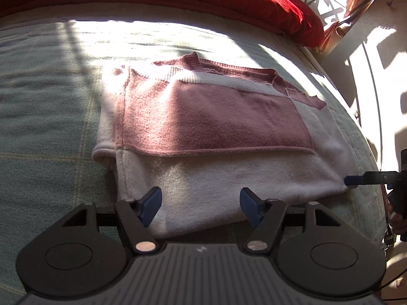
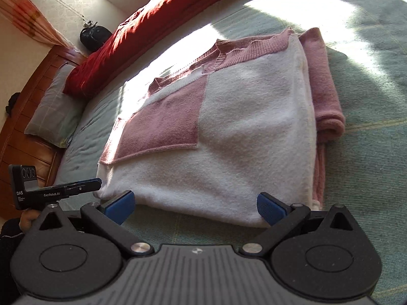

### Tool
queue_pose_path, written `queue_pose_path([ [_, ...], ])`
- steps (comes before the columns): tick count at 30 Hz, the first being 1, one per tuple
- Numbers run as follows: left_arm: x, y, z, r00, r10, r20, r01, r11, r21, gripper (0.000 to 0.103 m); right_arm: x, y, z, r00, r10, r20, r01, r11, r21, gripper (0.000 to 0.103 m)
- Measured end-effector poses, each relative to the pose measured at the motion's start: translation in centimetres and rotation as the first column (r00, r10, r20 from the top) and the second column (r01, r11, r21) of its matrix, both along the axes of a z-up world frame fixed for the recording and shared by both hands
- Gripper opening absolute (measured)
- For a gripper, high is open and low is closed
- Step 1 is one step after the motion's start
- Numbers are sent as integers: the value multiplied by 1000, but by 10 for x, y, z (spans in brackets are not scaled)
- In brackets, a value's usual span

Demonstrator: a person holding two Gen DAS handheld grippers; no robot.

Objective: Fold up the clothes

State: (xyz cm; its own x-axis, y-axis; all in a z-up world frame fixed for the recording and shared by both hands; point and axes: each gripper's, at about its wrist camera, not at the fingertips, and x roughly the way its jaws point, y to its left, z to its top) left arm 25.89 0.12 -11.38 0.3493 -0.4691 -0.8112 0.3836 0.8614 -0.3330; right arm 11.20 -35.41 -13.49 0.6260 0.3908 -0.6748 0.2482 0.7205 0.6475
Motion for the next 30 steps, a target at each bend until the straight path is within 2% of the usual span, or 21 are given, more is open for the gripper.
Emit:
queue_pose_path([
  [2, -3, -7, 0, 999, -27, 17, 27, 999, 31, 71, -11, -18, -7, 998, -56, -10, 56, 996, 63, 103],
  [4, -4, -11, -7, 1000, -27, 7, 26, 995, 101, 69, -17, -18, -4, 997, -74, 2, 74, 996, 59, 103],
  [6, -12, -15, -4, 997, -64, 47, 56, 987, 150, 67, -15, -6, 12, 999, -38, 28, 39, 998, -39, 103],
  [8, -24, -22, 9, 980, -147, 133, 120, 974, 194, 69, -6, 13, 33, 997, 41, 73, -25, 979, -201, 103],
  [9, -30, -28, 14, 964, -194, 179, 151, 962, 229, 69, 2, 25, 43, 992, 98, 80, -68, 946, -317, 103],
  [10, -39, -35, 16, 939, -257, 230, 186, 939, 290, 69, 12, 39, 50, 985, 157, 68, -112, 894, -435, 102],
  [11, -48, -44, 16, 903, -330, 276, 221, 906, 362, 69, 21, 58, 53, 973, 227, 41, -165, 811, -561, 100],
  [13, -67, -62, 14, 808, -477, 346, 267, 820, 506, 69, 33, 88, 51, 945, 328, -22, -245, 658, -712, 86],
  [15, -84, -76, 4, 708, -602, 369, 300, 730, 615, 69, 43, 121, 44, 896, 435, -85, -316, 491, -812, 80],
  [16, -92, -83, -2, 656, -658, 370, 311, 682, 662, 69, 47, 136, 40, 870, 481, -112, -339, 417, -843, 80],
  [17, -99, -88, -8, 612, -701, 366, 317, 641, 699, 69, 49, 148, 35, 847, 515, -130, -352, 360, -864, 79],
  [19, -108, -97, -21, 543, -763, 351, 321, 575, 753, 69, 53, 173, 25, 798, 578, -171, -368, 242, -898, 79],
  [20, -110, -102, -25, 520, -781, 346, 320, 554, 768, 69, 57, 184, 20, 774, 604, -189, -375, 197, -906, 79],
  [22, -110, -110, -31, 499, -794, 346, 317, 539, 780, 69, 67, 201, 11, 738, 641, -210, -393, 156, -906, 79],
  [24, -106, -120, -36, 475, -810, 343, 312, 520, 796, 69, 77, 210, 4, 723, 655, -222, -398, 131, -908, 79],
  [27, -102, -133, -44, 438, -836, 331, 300, 483, 823, 72, 93, 219, -7, 718, 656, -233, -404, 120, -907, 79],
  [30, -102, -129, -49, 407, -854, 324, 279, 454, 846, 74, 101, 214, -18, 740, 618, -265, -399, 87, -913, 80],
])
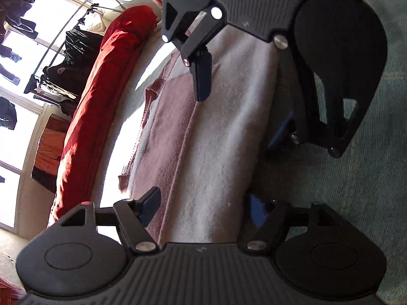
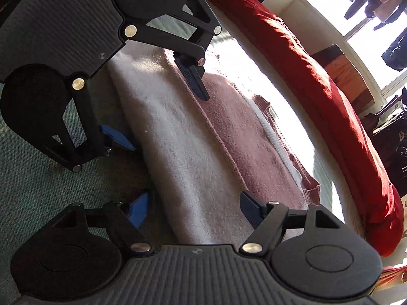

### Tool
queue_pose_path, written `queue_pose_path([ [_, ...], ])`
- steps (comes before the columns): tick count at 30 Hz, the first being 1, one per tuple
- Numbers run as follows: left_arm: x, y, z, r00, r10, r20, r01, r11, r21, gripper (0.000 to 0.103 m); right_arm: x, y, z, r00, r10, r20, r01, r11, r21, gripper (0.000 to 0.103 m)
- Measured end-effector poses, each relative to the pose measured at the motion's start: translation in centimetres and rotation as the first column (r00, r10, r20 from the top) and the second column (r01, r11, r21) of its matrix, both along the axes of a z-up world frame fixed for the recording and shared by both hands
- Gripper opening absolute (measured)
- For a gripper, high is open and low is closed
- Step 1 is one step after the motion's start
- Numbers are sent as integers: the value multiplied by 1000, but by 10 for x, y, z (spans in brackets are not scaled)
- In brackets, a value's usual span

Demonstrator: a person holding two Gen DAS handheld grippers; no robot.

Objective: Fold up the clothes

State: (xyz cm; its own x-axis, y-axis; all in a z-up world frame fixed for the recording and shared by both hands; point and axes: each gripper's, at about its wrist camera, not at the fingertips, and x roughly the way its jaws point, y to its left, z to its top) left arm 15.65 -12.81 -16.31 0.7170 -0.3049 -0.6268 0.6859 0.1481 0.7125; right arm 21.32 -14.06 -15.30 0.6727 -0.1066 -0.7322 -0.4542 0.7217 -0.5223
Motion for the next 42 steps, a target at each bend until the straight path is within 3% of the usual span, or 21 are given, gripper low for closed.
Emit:
queue_pose_path([
  [3, -1, 8, -5, 999, -15, 36, 14, 1000, 26, 74, -6, -21, -3, 1000, -26, 15, 26, 999, -31, 80],
  [12, -2, 60, -17, 989, 34, 147, -52, 991, 126, 74, -40, -103, -13, 992, -123, 26, 125, 959, -253, 81],
  [16, -5, 39, -21, 981, -15, 194, -13, 990, 144, 73, -31, -92, -20, 993, -103, 57, 115, 955, -273, 81],
  [21, 6, 6, -22, 981, -22, 194, 1, 994, 109, 74, -1, -62, -23, 995, -36, 94, 59, 965, -254, 80],
  [30, 5, 45, -27, 977, 8, 214, -38, 990, 139, 72, -20, -101, -26, 991, -103, 89, 126, 940, -316, 80],
  [32, 3, 45, -28, 977, -4, 211, -29, 988, 155, 65, -23, -99, -27, 991, -92, 96, 118, 942, -314, 72],
  [34, 1, 43, -31, 978, -21, 205, -16, 984, 176, 41, -21, -91, -30, 994, -66, 86, 90, 944, -317, 47],
  [35, 0, 40, -34, 980, -38, 198, -1, 981, 196, 25, -20, -88, -31, 996, -52, 77, 74, 946, -315, 40],
  [36, -1, 38, -36, 980, -51, 190, 10, 977, 212, 11, -18, -86, -33, 997, -42, 65, 60, 949, -310, 23],
  [37, -2, 38, -38, 981, -61, 182, 19, 974, 224, 8, -18, -85, -34, 998, -39, 52, 53, 952, -303, 16],
  [42, 2, 39, -30, 990, -54, 129, 24, 974, 224, 7, -16, -91, -25, 999, -45, 29, 51, 965, -256, 14],
])
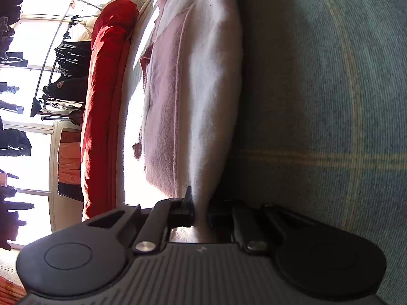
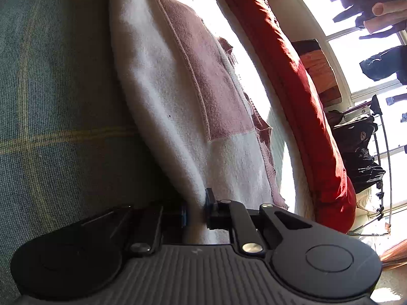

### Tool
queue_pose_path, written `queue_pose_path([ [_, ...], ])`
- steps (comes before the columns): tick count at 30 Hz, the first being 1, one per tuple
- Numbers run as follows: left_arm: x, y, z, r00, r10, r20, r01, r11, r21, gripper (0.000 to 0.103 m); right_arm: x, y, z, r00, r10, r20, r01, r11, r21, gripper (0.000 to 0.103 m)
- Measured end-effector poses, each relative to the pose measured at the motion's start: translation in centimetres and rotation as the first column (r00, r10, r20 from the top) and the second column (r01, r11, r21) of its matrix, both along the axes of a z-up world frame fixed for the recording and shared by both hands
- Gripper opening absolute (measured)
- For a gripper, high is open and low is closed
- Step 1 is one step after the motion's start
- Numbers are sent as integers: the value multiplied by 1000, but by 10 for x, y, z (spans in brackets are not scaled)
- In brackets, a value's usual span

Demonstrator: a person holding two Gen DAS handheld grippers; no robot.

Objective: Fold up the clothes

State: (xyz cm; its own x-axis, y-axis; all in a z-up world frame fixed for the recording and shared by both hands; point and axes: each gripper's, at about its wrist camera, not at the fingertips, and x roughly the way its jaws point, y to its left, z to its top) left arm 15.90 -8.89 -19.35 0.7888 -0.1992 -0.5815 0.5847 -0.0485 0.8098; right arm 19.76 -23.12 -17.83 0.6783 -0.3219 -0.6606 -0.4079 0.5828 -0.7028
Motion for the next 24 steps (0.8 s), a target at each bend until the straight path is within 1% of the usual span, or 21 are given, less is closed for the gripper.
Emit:
queue_pose_path([
  [5, -1, 4, 14, 999, -42, -2, 42, 999, 34, 6, 4, -5, 18, 999, -8, -32, 10, 999, 53, 13],
  [10, -1, 4, 34, 1000, -20, -15, 20, 1000, -2, 6, 1, -6, 37, 1000, -6, -23, 8, 996, 83, 12],
  [13, -5, 4, 46, 999, -16, -33, 15, 1000, -25, 6, -3, -8, 49, 999, -20, -30, 24, 992, 126, 11],
  [16, -13, 7, 54, 999, -30, -39, 29, 999, -18, 6, -9, -9, 61, 999, -25, -43, 32, 987, 156, 11],
  [19, -24, 12, 63, 998, -23, -60, 22, 1000, -23, 6, -17, -6, 73, 997, -23, -69, 37, 980, 198, 10],
  [24, -63, 25, 71, 994, -52, -95, 54, 998, 11, 6, -39, 6, 84, 991, 11, -130, 19, 973, 229, 10],
])
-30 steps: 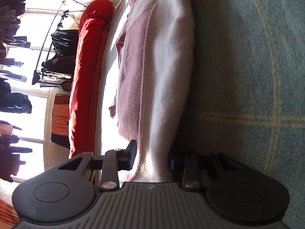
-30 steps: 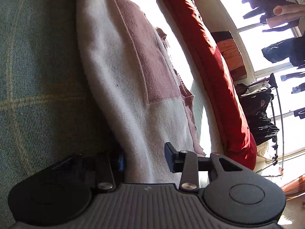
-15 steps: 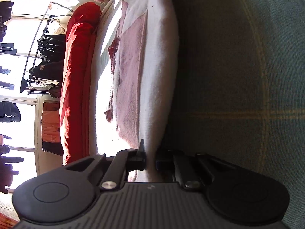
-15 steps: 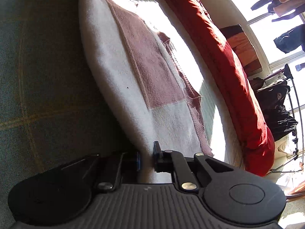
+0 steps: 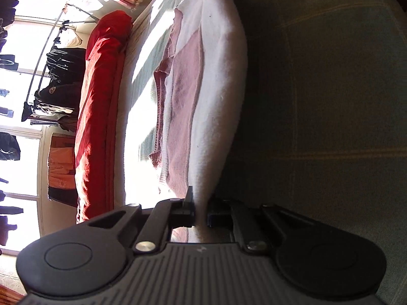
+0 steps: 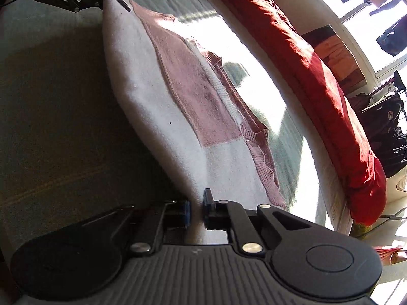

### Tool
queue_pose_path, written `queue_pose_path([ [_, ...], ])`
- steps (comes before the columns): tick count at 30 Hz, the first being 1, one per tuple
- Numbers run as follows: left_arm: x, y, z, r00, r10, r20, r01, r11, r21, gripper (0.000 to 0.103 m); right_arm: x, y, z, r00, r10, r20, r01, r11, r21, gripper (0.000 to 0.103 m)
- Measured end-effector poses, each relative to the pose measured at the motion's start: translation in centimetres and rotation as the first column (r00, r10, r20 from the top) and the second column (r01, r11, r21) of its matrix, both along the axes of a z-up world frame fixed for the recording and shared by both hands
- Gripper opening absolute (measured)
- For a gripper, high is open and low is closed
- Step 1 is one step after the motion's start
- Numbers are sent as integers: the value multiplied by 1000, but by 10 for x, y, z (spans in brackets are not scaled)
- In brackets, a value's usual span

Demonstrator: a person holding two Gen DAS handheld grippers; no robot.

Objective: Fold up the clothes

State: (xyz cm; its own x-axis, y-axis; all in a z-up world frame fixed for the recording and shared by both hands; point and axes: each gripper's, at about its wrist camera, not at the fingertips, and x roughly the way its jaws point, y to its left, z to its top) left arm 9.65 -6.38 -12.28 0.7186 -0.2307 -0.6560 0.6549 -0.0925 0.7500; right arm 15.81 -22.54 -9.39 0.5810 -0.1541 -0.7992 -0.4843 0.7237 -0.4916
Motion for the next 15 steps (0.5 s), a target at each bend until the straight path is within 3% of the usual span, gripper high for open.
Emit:
queue_pose_path([
  [15, -101, 28, 6, 991, -3, -130, 4, 1000, 7, 6, -54, 31, 11, 987, 44, -156, -34, 997, 70, 11],
])
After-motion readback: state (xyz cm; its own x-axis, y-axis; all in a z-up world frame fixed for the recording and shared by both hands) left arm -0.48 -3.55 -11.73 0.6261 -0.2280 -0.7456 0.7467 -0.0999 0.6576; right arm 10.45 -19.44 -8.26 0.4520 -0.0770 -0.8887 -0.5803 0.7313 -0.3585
